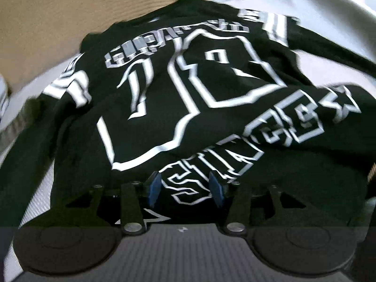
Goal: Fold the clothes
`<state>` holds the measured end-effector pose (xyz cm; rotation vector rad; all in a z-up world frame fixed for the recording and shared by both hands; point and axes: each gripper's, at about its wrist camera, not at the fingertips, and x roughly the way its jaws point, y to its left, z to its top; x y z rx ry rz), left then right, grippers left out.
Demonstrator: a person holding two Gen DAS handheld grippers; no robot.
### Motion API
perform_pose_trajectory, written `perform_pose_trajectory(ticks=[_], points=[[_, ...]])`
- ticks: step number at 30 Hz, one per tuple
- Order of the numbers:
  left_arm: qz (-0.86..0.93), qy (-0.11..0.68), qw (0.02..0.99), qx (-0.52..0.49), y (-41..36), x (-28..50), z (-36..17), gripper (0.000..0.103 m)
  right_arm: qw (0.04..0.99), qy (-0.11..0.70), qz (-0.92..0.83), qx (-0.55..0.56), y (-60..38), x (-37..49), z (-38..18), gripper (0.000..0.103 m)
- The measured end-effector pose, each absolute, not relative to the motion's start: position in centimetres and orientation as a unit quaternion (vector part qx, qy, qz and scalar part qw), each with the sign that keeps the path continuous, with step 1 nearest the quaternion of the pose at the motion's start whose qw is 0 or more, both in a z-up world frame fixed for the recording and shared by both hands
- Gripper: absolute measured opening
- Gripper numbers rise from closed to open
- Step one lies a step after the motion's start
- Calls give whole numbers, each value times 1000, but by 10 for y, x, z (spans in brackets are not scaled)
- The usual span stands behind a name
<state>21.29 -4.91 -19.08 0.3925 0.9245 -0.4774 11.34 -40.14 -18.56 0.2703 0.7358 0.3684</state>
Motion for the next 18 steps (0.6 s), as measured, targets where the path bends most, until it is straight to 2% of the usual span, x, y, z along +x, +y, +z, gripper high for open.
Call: perform_pose_trajectory(ticks=[5,8,18], points=[[-318,429,809,246,-58,192,-180,49,901,363,208,118,-376,104,-182,47],[-368,435,781,255,-58,182,-174,50,899,366,215,106,-363,101,-184,57],[-425,432,740,293,-75,153,-186,63,891,385,227,75,-339,100,-197,59]])
